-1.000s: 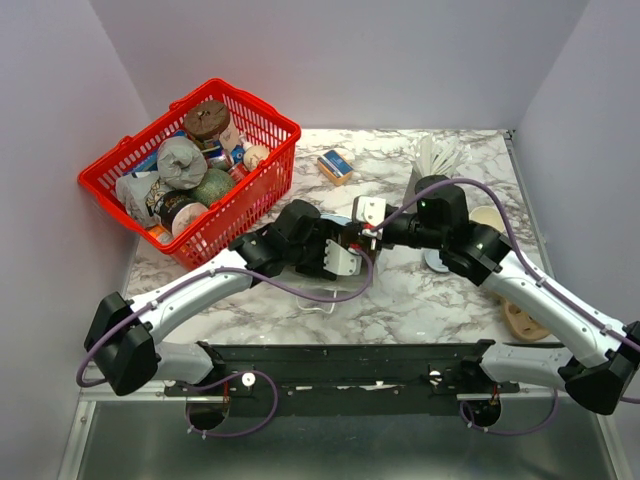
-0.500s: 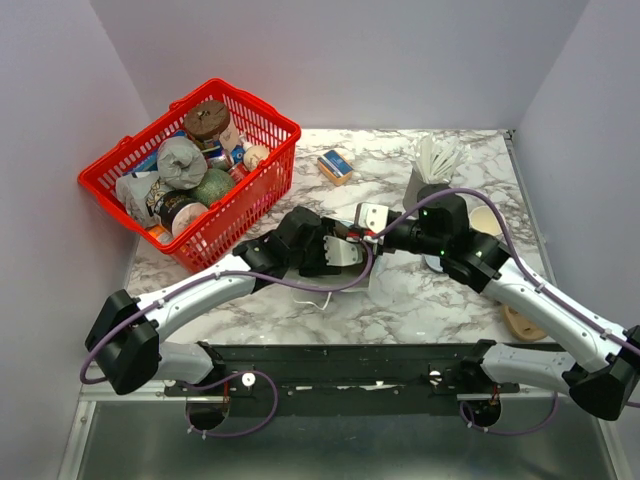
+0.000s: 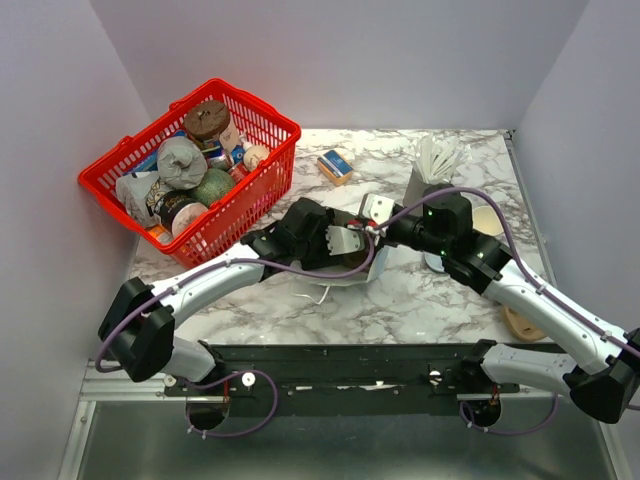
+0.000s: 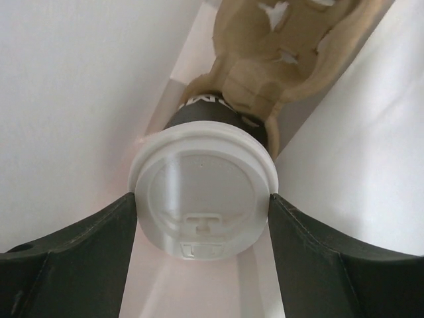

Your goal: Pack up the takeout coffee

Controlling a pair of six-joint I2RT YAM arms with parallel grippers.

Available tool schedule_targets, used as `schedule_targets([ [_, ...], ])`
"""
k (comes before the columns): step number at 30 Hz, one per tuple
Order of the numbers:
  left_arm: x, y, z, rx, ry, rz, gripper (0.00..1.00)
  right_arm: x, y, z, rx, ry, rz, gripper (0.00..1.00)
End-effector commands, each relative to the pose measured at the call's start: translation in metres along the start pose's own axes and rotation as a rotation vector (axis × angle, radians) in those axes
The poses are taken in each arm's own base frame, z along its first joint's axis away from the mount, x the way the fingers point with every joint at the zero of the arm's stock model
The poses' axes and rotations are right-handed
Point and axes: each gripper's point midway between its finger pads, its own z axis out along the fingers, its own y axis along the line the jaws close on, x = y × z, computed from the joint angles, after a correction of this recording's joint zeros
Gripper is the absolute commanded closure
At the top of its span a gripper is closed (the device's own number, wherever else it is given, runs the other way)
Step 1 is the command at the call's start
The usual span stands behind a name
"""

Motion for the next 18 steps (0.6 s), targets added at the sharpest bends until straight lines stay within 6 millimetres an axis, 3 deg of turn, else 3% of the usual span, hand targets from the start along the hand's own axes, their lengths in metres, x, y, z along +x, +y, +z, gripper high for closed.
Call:
schedule_targets([
  [1, 0.045, 0.003, 0.009, -0.023, 0.187, -0.288, 1.00, -0.036, 0.053, -0.008, -0.226, -0.163, 0.016, 1.00],
  [9, 0.028, 0.019, 0.013, 0.006, 0.190, -0.237, 1.00, -0.038, 0.051, -0.007, -0.229, -0.169, -0.016, 1.00],
  [18, 0.016, 0.006, 0.004, 0.142, 0.163, -0.061, 1.00, -0.039, 0.045, -0.007, -0.211, -0.157, -0.028, 0.99],
])
